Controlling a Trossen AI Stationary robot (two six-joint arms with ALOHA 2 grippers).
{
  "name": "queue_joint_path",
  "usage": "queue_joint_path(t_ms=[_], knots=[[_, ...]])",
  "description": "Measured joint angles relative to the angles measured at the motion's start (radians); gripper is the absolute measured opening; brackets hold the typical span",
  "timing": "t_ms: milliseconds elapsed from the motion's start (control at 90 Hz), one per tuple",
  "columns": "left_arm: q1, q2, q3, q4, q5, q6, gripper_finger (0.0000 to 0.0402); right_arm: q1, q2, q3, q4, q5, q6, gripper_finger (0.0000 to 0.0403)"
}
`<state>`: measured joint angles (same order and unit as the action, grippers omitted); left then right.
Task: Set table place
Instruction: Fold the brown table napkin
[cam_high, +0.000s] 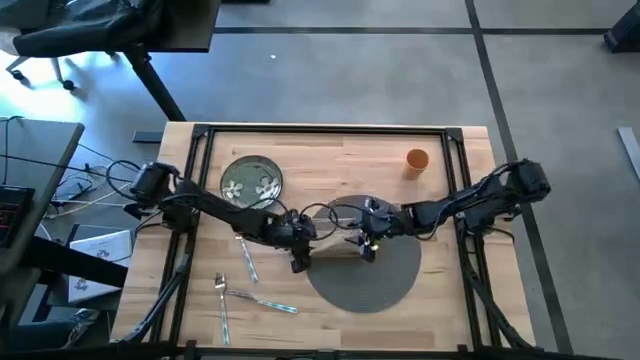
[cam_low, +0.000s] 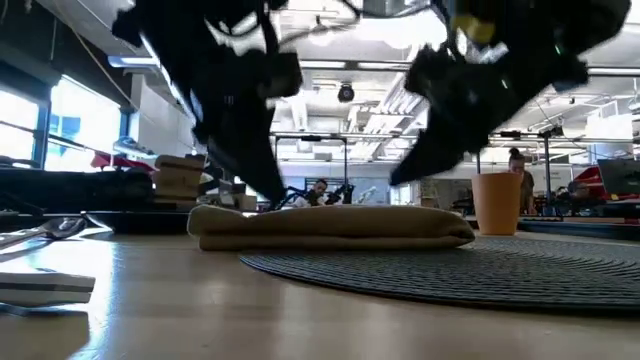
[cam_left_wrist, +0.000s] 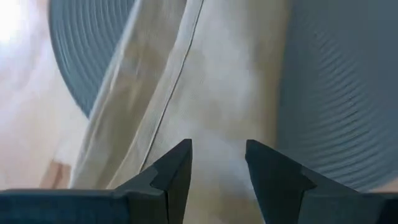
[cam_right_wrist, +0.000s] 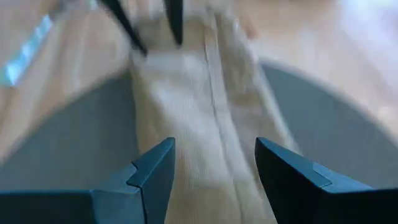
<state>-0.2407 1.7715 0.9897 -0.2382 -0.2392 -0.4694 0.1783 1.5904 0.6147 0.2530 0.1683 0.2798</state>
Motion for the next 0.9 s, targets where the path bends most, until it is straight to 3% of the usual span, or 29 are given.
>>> queue_joint_path(t_ms=[222, 544, 733, 900], knots=[[0.005, 0.049, 0.0, -0.054, -0.009, -0.073, 0.0135, -0.001, 0.089, -0.006, -0.05, 0.006, -0.015, 0.017], [-0.023, -0.004, 0.001, -0.098, -0.057, -0.14, 0.0135, -0.003, 0.044, 0.009, -0.1, 0.013, -0.009, 0.0138], [-0.017, -0.084, 0.026, -0.016, -0.062, -0.042, 0.0135, -0.003, -0.036, 0.063, -0.122, 0.009, 0.011, 0.0138], [0.029, -0.056, 0.003, 0.036, -0.049, 0.058, 0.0135, -0.003, 0.002, 0.07, -0.051, 0.019, -0.012, 0.0138]])
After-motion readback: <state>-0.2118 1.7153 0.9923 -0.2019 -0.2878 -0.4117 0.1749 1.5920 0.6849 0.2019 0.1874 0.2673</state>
